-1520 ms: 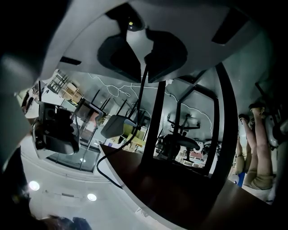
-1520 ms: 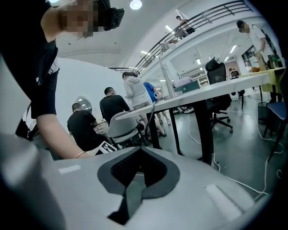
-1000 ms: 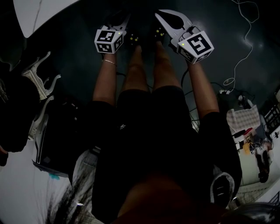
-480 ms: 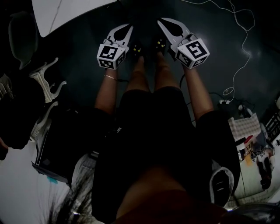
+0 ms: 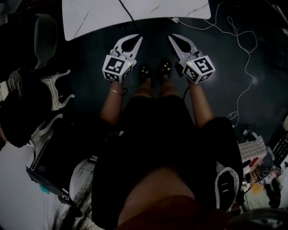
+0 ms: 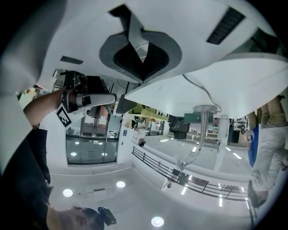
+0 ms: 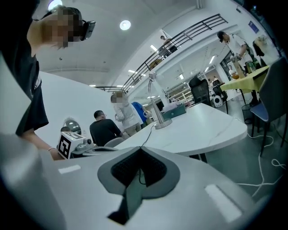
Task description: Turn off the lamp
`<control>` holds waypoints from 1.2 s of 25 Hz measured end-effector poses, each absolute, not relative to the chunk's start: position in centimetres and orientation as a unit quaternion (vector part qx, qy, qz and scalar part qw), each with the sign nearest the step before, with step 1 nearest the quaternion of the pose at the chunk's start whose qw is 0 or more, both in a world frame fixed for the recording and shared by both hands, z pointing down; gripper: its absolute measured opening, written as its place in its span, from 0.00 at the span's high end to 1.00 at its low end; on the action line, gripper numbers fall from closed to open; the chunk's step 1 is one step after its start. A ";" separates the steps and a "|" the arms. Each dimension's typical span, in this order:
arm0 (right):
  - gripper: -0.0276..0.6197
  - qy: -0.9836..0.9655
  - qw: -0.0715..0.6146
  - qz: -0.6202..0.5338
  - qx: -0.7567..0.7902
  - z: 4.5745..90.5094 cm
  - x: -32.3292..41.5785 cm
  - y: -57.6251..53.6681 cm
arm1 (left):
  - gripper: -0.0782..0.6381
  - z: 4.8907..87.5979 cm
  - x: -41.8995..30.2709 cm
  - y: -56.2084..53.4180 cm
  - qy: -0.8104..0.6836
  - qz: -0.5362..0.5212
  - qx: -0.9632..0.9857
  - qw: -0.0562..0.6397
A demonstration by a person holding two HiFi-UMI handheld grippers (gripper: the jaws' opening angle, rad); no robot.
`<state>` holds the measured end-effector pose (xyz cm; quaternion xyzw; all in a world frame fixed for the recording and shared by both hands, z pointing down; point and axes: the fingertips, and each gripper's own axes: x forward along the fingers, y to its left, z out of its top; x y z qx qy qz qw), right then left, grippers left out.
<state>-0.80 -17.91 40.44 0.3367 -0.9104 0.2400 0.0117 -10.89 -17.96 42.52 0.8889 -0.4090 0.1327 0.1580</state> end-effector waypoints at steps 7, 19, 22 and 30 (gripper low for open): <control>0.95 -0.911 -0.024 0.240 0.334 36.0 -0.7 -18.0 | 0.88 36.3 -8.0 -18.2 -0.389 0.103 0.907 0.120; 0.96 -0.920 -0.060 0.195 0.333 28.4 0.2 -17.9 | 0.88 30.5 -6.8 -17.9 -0.386 0.084 0.914 0.091; 0.95 -0.921 -0.062 0.191 0.333 27.6 0.4 -17.6 | 0.88 30.0 -6.5 -17.8 -0.382 0.077 0.917 0.089; 0.96 -0.922 -0.066 0.184 0.334 26.2 1.1 -17.1 | 0.88 29.5 -6.0 -17.7 -0.375 0.071 0.921 0.081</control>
